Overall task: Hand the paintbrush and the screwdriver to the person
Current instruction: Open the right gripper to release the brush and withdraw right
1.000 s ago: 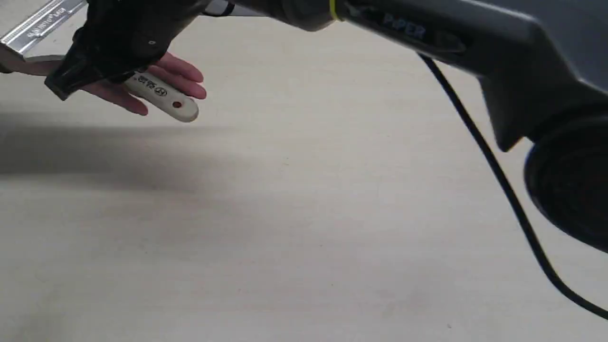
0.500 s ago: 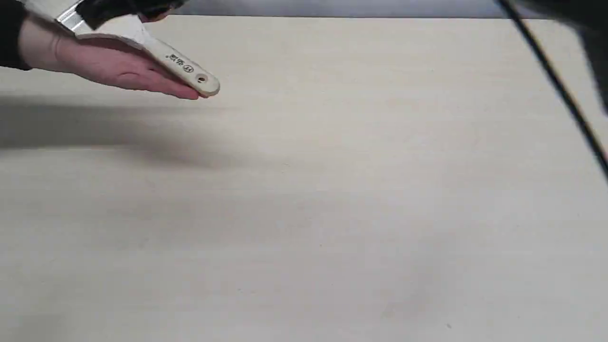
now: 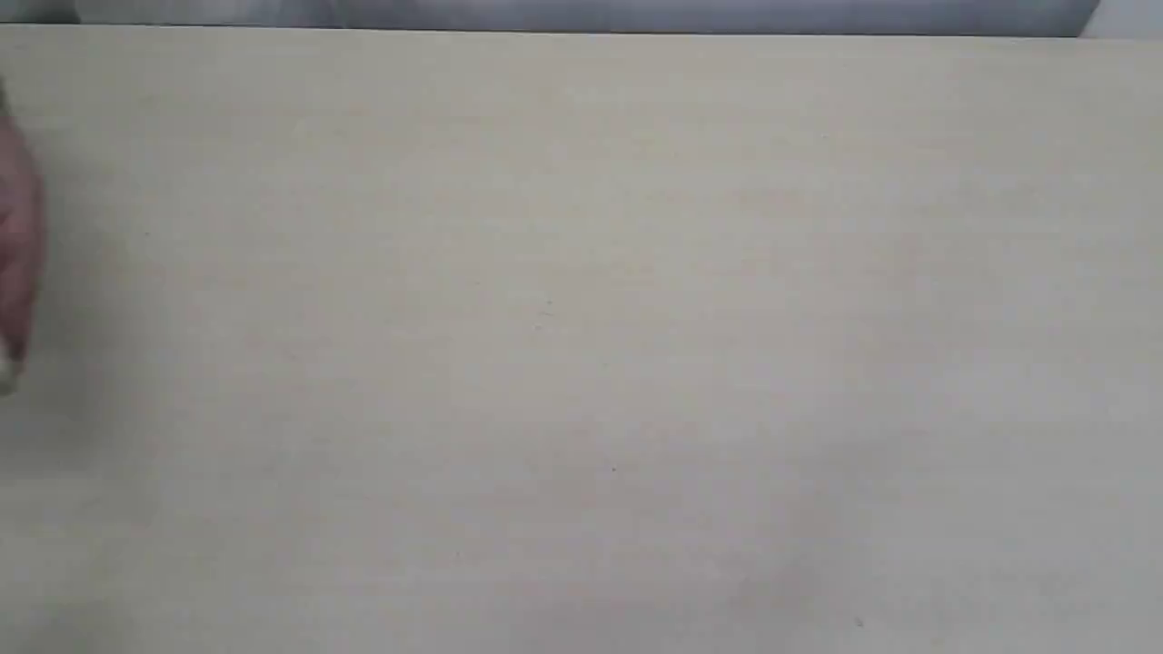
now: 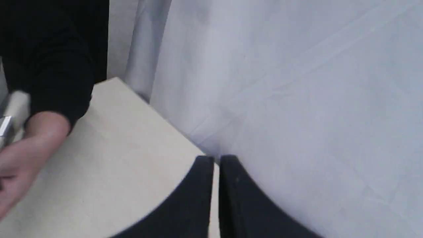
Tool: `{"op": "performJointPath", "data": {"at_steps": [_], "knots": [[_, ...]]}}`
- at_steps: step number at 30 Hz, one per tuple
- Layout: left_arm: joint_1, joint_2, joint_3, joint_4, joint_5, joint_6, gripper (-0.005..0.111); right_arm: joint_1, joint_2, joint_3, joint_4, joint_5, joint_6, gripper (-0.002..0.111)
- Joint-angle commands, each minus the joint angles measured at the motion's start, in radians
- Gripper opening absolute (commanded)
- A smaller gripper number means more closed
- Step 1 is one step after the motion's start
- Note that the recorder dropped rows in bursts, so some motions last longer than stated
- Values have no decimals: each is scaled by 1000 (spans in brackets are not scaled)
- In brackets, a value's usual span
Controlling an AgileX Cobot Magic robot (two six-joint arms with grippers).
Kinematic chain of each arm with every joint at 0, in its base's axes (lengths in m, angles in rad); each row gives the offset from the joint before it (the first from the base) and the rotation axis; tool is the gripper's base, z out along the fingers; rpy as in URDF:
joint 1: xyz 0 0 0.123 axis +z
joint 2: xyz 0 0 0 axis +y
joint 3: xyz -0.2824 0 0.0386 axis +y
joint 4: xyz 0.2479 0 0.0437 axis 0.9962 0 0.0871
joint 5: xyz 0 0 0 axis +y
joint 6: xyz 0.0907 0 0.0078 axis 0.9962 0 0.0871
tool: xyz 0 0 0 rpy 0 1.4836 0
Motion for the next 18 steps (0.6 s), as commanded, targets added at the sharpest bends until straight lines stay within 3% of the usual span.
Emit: {"op": "performJointPath", "data": {"at_steps": [1,10,14,18], "knots": [[-6,-2,2,-4,-8,-2,0,-5,-157,215,-83,-135,52,5],[-6,-2,2,-4,-11,-2,0,-153,-564,828,-136,-440,268,5],[-6,-2,2,-4,-11,-2,0,-187,-745,1021,-147,-452,273,5],[-6,-2,2,-4,-11,-2,0,-186,-916,1163,-136,-348,292,5]]}}
